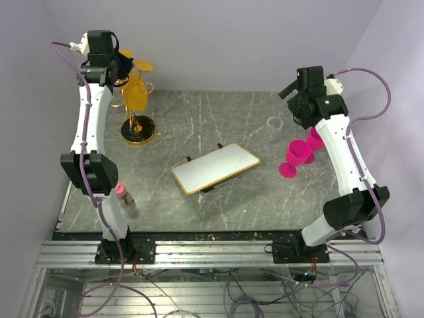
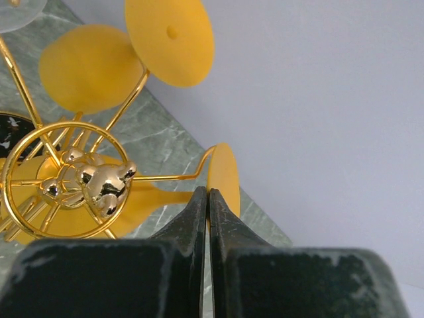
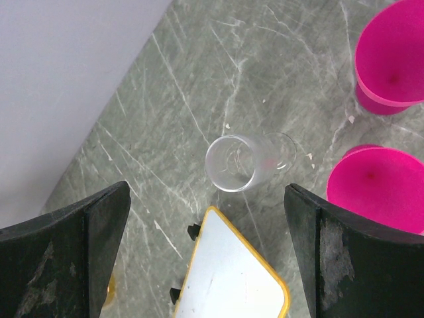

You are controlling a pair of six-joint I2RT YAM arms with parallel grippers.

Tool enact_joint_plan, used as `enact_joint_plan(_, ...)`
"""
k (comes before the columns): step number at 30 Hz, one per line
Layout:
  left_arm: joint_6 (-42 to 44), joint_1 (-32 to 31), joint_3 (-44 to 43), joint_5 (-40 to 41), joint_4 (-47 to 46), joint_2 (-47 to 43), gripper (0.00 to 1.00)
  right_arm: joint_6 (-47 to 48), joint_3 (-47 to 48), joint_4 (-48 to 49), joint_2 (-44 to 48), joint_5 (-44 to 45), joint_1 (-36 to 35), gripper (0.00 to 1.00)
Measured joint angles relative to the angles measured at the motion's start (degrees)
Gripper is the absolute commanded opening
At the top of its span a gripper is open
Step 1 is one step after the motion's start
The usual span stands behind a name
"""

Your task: Take the wine glass off the wine glass rack

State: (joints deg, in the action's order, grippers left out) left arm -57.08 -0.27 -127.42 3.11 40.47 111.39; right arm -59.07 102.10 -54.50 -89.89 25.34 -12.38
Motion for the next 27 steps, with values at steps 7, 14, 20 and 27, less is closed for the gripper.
enact_joint_plan(7, -2.99, 1.81, 5.75, -5.16, -3.82, -3.10, 0.07, 0.00, -0.17, 0.26, 0.15, -0.11, 0.00, 1.00)
enact_joint_plan(14, -6.23, 2.49, 6.88, -14.21, -9.05, -3.19, 0.07, 0.04, -0.46, 0.35, 0.50, -0.42, 0.00, 1.00)
enact_joint_plan(20, -9.64, 2.47, 14.71, -23.39, -18.51, -4.15, 0.07, 1.36, -3.30, 2.64, 2.58, -1.09, 0.00, 1.00)
enact_joint_plan(27, -14.56, 1.46, 25.49, -31.30, -29.53, -8.79, 0.07, 5.22, -7.91, 10.32, 6.97, -8.76, 0.00, 0.99)
